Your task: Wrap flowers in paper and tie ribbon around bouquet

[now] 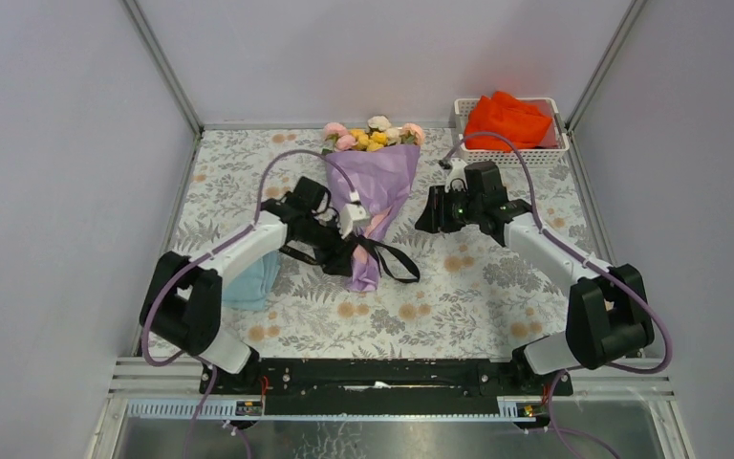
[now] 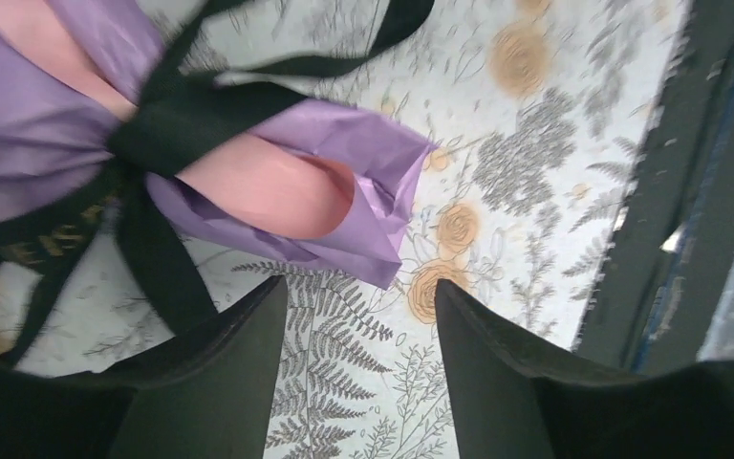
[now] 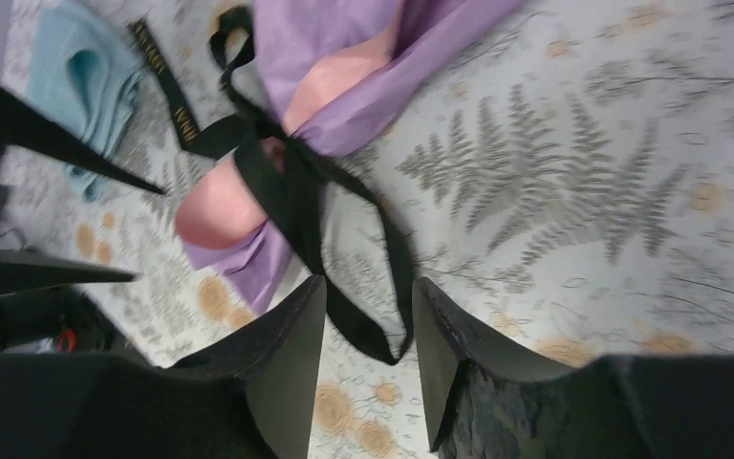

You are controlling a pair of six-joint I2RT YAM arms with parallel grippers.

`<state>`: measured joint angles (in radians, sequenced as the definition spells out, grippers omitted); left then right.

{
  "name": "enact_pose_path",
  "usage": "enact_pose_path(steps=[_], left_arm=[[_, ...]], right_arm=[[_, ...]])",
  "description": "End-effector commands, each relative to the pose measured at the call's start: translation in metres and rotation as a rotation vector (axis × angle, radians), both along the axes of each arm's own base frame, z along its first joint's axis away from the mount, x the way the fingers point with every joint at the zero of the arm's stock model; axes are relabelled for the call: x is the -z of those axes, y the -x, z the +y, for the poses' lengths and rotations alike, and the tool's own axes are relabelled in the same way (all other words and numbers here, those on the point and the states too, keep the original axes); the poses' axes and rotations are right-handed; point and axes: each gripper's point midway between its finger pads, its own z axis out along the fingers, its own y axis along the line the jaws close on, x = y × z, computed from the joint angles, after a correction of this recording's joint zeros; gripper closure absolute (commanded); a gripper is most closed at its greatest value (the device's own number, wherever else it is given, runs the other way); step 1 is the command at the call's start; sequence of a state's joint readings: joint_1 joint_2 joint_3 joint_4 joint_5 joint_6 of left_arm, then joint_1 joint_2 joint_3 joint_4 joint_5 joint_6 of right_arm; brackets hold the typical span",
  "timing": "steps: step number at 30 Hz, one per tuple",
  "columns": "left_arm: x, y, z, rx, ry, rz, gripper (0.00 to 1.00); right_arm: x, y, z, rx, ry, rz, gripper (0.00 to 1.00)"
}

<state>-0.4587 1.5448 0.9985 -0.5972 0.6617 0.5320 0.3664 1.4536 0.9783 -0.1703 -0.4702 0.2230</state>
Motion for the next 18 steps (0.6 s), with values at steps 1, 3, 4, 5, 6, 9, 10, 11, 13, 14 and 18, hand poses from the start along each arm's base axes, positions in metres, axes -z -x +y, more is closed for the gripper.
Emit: enact_pose_path(steps=[1,3,4,5,6,9,10,11,13,14,18], left_arm=[[-0.079,-0.024,0.007,-0.011,0.258,-0.019,0.33],[-0.100,-0.065,0.048,-0.221,0.318,-0.025,0.32],[-0.102,-0.086,0.072,-0.357,0.319,-0.031,0.31],[-0.100,-0.108,0.101,-0.506,0.294,-0.062,0.29],[-0.096,-0.126,0.132,-0.654,0.265,-0.101,0.27],[-0.078,-0.151,0.204,-0.962,0.185,-0.207,0.23],[-0.071,-0.152,0.217,-1.018,0.143,-0.238,0.21],[-0.062,-0.152,0.229,-1.062,0.098,-0.270,0.19],[-0.045,-0.151,0.246,-1.134,0.038,-0.315,0.13],[-0.039,-0.149,0.250,-1.156,0.026,-0.332,0.11],[-0.023,-0.142,0.247,-1.161,0.054,-0.373,0.06]], right_arm=[[-0.043,-0.040,-0.042,0.221,0.038,-0.238,0.51],[-0.054,-0.051,-0.069,0.333,0.027,-0.324,0.46],[-0.055,-0.055,-0.086,0.398,0.048,-0.351,0.44],[-0.052,-0.056,-0.101,0.458,0.085,-0.370,0.41],[-0.048,-0.058,-0.118,0.520,0.137,-0.390,0.38],[-0.026,-0.056,-0.164,0.700,0.304,-0.414,0.31],[-0.021,-0.054,-0.175,0.743,0.342,-0.428,0.28],[-0.016,-0.053,-0.186,0.799,0.367,-0.447,0.27],[-0.007,-0.050,-0.203,0.907,0.387,-0.462,0.27],[-0.003,-0.048,-0.208,0.938,0.398,-0.460,0.26],[0.011,-0.042,-0.226,1.050,0.435,-0.445,0.26]])
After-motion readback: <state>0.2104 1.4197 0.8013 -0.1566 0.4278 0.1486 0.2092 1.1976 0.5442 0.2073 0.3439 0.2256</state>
